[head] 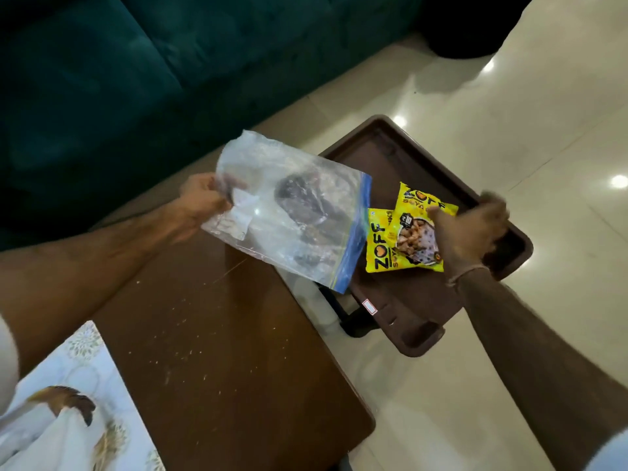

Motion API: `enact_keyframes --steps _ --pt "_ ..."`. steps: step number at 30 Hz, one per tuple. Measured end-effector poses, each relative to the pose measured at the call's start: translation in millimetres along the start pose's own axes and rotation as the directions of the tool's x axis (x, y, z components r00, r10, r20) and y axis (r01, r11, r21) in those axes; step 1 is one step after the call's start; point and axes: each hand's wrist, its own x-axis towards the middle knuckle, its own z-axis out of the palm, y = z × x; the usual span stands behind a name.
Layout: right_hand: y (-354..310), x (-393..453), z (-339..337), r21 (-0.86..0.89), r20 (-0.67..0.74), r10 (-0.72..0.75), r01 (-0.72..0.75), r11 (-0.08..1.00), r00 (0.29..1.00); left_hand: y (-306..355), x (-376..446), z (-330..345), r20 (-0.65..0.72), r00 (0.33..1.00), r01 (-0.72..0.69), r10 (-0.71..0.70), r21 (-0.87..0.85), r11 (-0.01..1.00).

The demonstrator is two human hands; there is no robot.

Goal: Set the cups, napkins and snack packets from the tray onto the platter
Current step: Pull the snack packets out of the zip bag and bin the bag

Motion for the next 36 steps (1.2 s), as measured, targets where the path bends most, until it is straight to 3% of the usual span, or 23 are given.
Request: enact_keyframes --steps 1,3,4,6,8,9,10,12,13,15,21,27,30,36 --pt "-11 -3 1 -0.026 -0.028 -0.211 0.21 0.977 0.977 3 0 6 0.014 0.999 -0.034 0.033 0.046 0.998" --pt "-35 -7 15 0.063 0.212 -0.519 0.519 0.853 0.828 9 1 12 0.055 0.994 -0.1 0.094 0.123 0.987" --pt "-50 -7 24 0.095 0.4 -0.557 0.571 0.815 0.728 13 2 14 0.062 0.991 -0.123 0.115 0.143 0.982" --pt "-77 -5 45 0.038 0.695 -0.455 0.605 0.796 0.556 16 5 18 -0.009 0.991 -0.132 0.135 0.162 0.978" --pt "-97 -7 67 -0.046 0.811 -0.352 0.65 0.758 0.468 12 2 25 -0.29 0.951 -0.057 0.107 0.176 0.983" --pt "-103 -8 77 -0.088 0.82 -0.329 0.67 0.737 0.468 6 -4 30 -0.443 0.896 0.003 0.028 0.069 0.998" --pt "-107 -10 86 -0.132 0.808 -0.323 0.686 0.715 0.492 -1 -12 38 -0.489 0.865 0.053 -0.116 -0.14 0.989" --pt "-112 -9 102 -0.206 0.764 -0.333 0.697 0.686 0.553 -17 -29 58 -0.234 0.882 0.206 -0.408 -0.588 0.782" --pt "-113 -7 108 -0.214 0.757 -0.333 0.696 0.686 0.562 -23 -38 67 -0.074 0.875 0.311 -0.478 -0.671 0.673" --pt "-113 -4 118 -0.179 0.777 -0.321 0.68 0.711 0.541 -36 -47 83 0.107 0.837 0.457 -0.537 -0.677 0.578" --pt "-107 5 130 -0.144 0.826 -0.246 0.611 0.779 0.507 -51 -41 95 0.042 0.894 0.333 -0.446 -0.728 0.599" --pt "-128 -10 100 0.188 0.775 -0.398 0.423 0.886 0.491 -29 -56 45 -0.139 0.938 0.101 -0.318 -0.768 0.633" --pt "-161 -22 66 0.343 0.734 -0.502 0.388 0.855 0.457 -1 -75 9 -0.296 0.913 -0.053 -0.281 -0.769 0.637" --pt "-263 -56 -8 0.492 0.666 -0.674 0.491 0.719 0.321 74 -133 -76 -0.55 0.833 -0.288 -0.055 -0.517 0.806"
